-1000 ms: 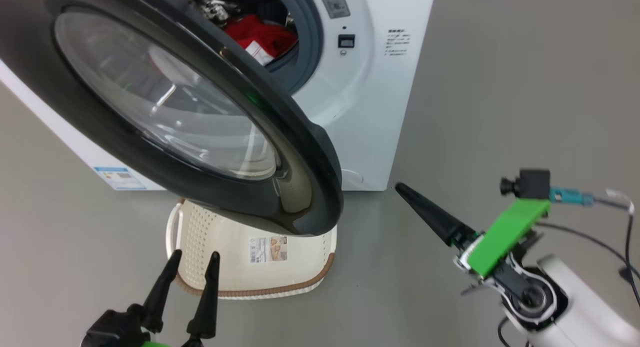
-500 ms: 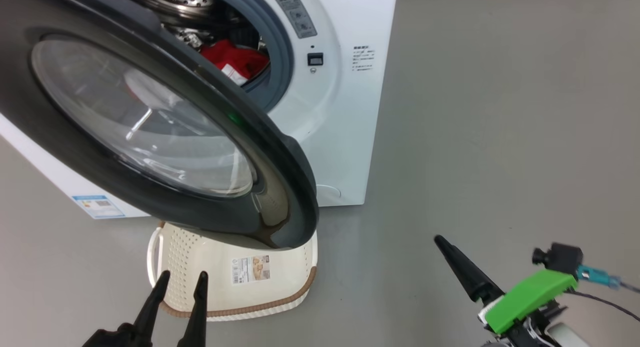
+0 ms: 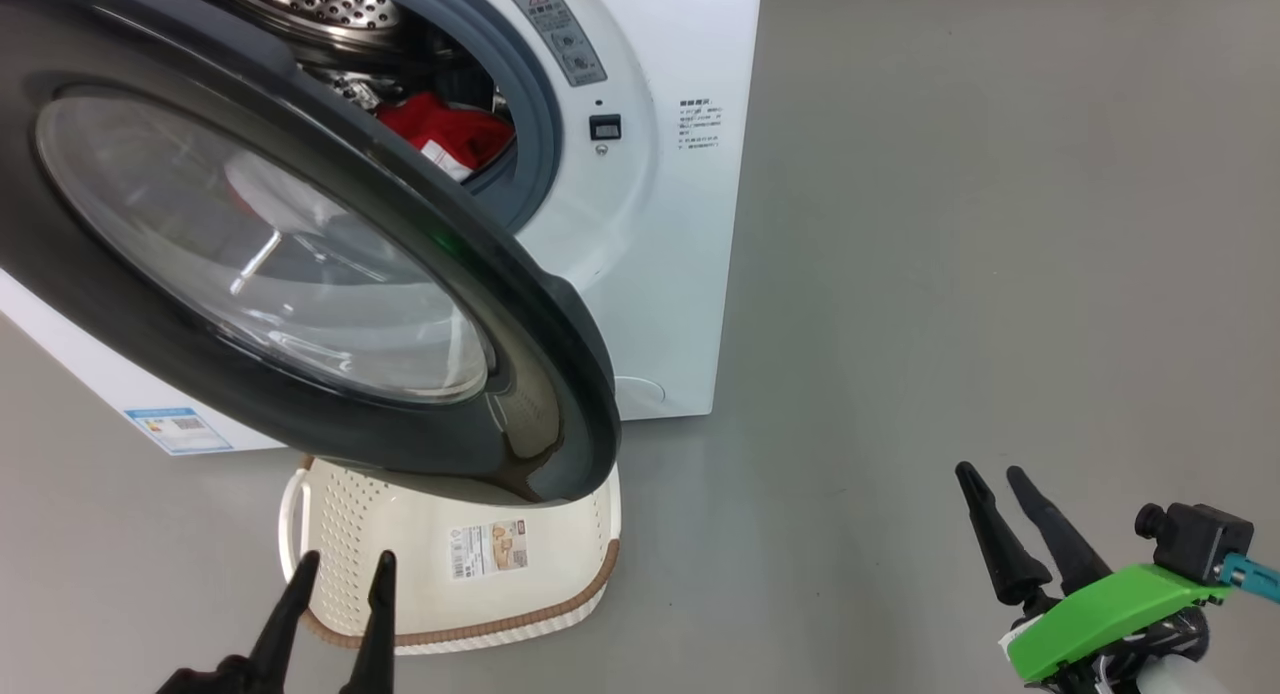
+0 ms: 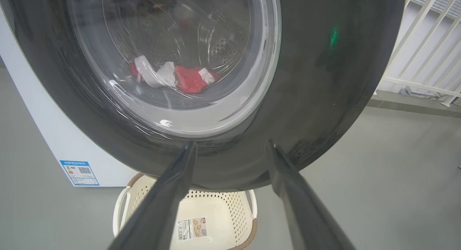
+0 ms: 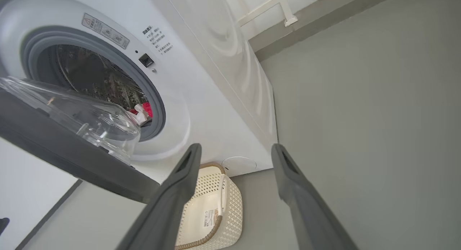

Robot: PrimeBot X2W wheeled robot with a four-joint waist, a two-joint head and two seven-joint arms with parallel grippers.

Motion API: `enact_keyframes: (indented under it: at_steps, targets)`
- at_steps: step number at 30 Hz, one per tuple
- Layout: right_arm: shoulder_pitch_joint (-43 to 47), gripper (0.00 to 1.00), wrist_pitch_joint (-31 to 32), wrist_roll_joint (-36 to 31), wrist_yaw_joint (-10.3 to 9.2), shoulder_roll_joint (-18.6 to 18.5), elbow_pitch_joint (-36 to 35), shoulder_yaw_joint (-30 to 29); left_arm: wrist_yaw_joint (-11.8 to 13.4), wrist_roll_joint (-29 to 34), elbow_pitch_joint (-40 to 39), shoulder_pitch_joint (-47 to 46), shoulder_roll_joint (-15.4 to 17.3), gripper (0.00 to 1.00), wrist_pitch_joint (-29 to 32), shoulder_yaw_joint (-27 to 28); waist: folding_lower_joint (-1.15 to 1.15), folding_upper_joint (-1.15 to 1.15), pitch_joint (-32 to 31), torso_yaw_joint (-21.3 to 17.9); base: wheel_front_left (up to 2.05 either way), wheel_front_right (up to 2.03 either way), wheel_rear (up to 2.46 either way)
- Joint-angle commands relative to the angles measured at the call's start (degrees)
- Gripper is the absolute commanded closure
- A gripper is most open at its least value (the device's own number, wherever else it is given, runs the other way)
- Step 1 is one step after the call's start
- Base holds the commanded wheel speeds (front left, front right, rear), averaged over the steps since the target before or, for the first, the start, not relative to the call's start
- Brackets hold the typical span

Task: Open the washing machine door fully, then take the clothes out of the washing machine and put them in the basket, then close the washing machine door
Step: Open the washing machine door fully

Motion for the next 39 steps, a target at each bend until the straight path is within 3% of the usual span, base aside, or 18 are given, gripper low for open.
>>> enact_keyframes:
  at_steps: [1,9,16,33,39]
  targets:
    - [1.2,0.0,-0.7,-3.2,0.44,0.2,-1.7,-0.6,-0.3,0.9,-1.3,-0.6,0.6,0.0,-0.7,2.4,0.0,0.0,0.0,0.1,0.0,0.0,0.0]
    - [5.9,0.0,-0.7,-28.4,0.44,6.8,-7.8,-12.9,-0.3,1.3,-2.1,-0.8,0.2,0.0,-0.7,3.6,0.0,0.0,0.2,0.6,0.0,0.0,0.0]
    - [10.6,0.0,-0.7,-40.4,0.44,12.0,-12.3,-18.8,-0.3,1.7,-3.0,-1.0,0.0,0.0,-0.7,3.7,0.0,0.0,0.4,1.2,0.0,0.0,0.0]
    - [12.3,0.0,-0.7,-43.7,0.44,14.3,-13.8,-22.1,-0.3,1.8,-3.2,-0.7,-0.3,0.0,-0.7,3.4,0.0,0.0,0.6,0.8,0.0,0.0,0.0]
    - [11.0,0.0,-0.7,-41.2,0.44,14.6,-14.4,-22.9,-0.3,1.7,-3.1,-1.0,-0.2,0.0,-0.7,3.1,0.0,0.0,0.7,1.1,0.0,0.0,0.0]
